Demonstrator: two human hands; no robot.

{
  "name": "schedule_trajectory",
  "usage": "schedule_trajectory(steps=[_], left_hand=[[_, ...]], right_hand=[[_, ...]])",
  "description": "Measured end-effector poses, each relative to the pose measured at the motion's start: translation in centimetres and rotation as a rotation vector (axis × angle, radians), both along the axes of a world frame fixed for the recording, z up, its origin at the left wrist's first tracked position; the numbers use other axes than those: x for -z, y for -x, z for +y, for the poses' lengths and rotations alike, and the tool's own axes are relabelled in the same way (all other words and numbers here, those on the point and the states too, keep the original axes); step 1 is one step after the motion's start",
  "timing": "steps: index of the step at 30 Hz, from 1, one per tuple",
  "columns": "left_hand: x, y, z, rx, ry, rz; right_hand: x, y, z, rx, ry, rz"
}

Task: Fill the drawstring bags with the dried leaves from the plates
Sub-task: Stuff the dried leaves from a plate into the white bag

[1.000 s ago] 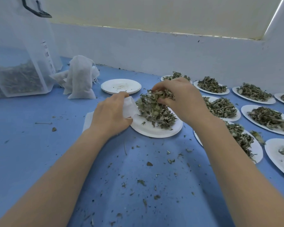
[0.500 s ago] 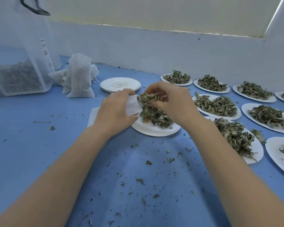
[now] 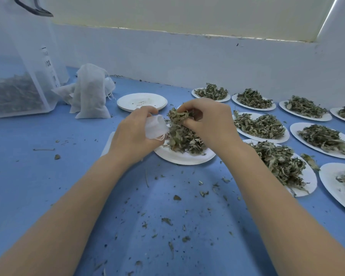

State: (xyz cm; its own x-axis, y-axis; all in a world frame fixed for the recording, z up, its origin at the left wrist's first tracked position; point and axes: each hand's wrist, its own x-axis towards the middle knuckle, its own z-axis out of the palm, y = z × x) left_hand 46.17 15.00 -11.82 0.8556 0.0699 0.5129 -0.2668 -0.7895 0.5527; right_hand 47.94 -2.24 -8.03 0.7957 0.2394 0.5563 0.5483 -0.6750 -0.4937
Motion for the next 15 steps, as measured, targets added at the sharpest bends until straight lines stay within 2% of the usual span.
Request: schedule_trajectory(steps=[9, 12, 15], left_hand=[[-0.2, 0.2, -0.7, 0.063, -0.155, -0.056], [-0.3, 0.1, -0.8, 0.059, -0.209, -0.073], [-0.2, 0.0, -0.8, 0.047, -0.247, -0.064]], right_hand=[[0.1, 0.6, 1.2, -0.145, 0.178, -0.021], [-0.3, 0.8, 1.0, -0.203, 0.142, 0.090], [-0.6, 1.2, 0.5, -0.264, 0.011, 0.291]])
